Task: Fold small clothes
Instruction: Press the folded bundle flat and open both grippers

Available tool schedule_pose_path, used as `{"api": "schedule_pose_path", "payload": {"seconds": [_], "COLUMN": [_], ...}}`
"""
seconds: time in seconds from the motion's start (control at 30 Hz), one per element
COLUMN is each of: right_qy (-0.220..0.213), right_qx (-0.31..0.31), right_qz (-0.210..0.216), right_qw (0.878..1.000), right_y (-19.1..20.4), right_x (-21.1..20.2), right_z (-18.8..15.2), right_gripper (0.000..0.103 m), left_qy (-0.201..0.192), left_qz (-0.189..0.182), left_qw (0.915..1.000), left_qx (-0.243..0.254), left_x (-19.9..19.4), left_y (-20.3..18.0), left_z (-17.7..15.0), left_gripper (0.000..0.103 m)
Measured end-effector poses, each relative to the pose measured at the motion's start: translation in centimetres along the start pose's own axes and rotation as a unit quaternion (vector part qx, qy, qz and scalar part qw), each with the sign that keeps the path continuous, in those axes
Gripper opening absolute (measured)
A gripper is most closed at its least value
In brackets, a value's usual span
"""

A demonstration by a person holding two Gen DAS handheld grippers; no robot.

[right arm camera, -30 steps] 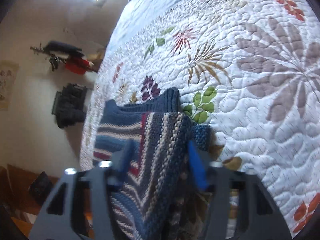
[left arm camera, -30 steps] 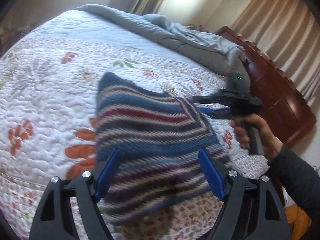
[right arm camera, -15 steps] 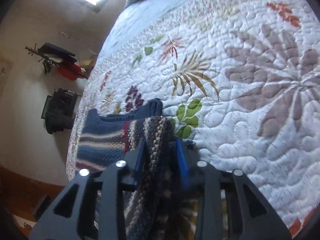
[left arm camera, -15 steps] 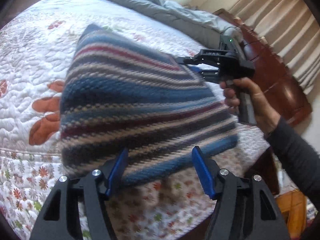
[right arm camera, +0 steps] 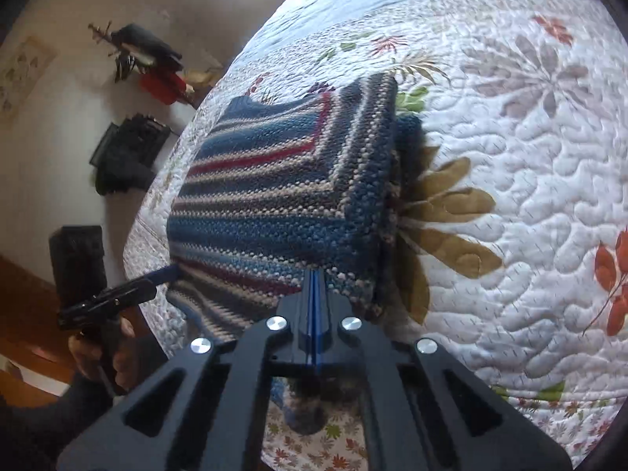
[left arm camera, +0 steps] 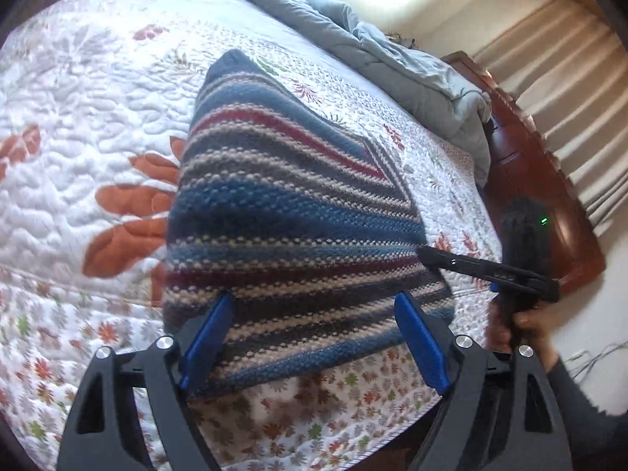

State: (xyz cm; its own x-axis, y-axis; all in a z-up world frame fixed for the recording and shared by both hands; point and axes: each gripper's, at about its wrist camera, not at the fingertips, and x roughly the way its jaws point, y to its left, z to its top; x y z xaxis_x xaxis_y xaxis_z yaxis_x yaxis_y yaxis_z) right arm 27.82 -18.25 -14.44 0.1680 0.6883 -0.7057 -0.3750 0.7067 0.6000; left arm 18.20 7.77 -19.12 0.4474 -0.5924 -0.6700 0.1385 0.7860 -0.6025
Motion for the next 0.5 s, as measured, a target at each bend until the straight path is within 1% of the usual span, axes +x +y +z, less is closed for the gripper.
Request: {"api": "schedule_pose_path", "payload": {"seconds": [0.03, 0.1, 0.17, 0.27, 0.3, 0.33, 0.4, 0.43, 0.47, 0.5], "right_qy": [-0.006, -0.020, -0.035, -0.025, -0.017, -0.010, -0.001, -0.004, -0.009, -0.014], "right_qx": [-0.005, -0.026, -0.050, -0.067, -0.065, -0.060, -0.038, -0.020, -0.004, 0.005], "right_qz": [0.001, 0.000, 0.005, 0.005, -0.002, -0.026, -0.044, -0.049, -0.040, -0.030], "right_qw": [1.000, 0.999, 0.998, 0.997, 0.998, 0.998, 0.998, 0.999, 0.999, 0.999], "right_y": [0.5, 2.3, 4.3, 5.7, 5.5, 4.9, 3.4, 2.4, 1.8, 1.8], "right_x": [-0.8, -2.4, -4.0, -4.1, -3.5, -2.6, -1.3, -1.1, -1.3, -1.8], "right_z": [-0.1, -0.4, -1.3, -3.5, -4.0, -4.5, -4.8, -4.8, -4.9, -5.2], "right_gripper": [0.004, 0.018, 0.018, 0.020, 0.020, 0.021, 0.017, 0.015, 0.014, 0.017], "left_qy": [0.000, -0.005, -0.020, -0.027, -0.025, -0.023, -0.019, -0.016, -0.012, -0.010], "left_qz": [0.000, -0.008, -0.003, 0.005, 0.011, 0.016, 0.020, 0.026, 0.033, 0.032], "left_qw": [1.0000, 0.9999, 0.9998, 0.9996, 0.9995, 0.9995, 0.9993, 0.9992, 0.9988, 0.9986], "left_qx": [-0.003, -0.010, -0.008, -0.010, -0.014, -0.018, -0.025, -0.028, -0.035, -0.041], "left_x": [-0.2, -1.1, -2.2, -3.0, -2.9, -2.7, -2.5, -2.3, -2.3, -2.5], "left_y": [0.1, 0.1, 0.2, 0.6, 0.9, 1.1, 1.6, 1.8, 2.0, 2.0], "left_z": [0.0, -0.1, -0.5, -1.1, -1.2, -1.2, -1.3, -1.4, -1.4, -1.5], "left_gripper": [0.085, 0.089, 0.091, 0.093, 0.093, 0.093, 0.093, 0.093, 0.093, 0.093]}}
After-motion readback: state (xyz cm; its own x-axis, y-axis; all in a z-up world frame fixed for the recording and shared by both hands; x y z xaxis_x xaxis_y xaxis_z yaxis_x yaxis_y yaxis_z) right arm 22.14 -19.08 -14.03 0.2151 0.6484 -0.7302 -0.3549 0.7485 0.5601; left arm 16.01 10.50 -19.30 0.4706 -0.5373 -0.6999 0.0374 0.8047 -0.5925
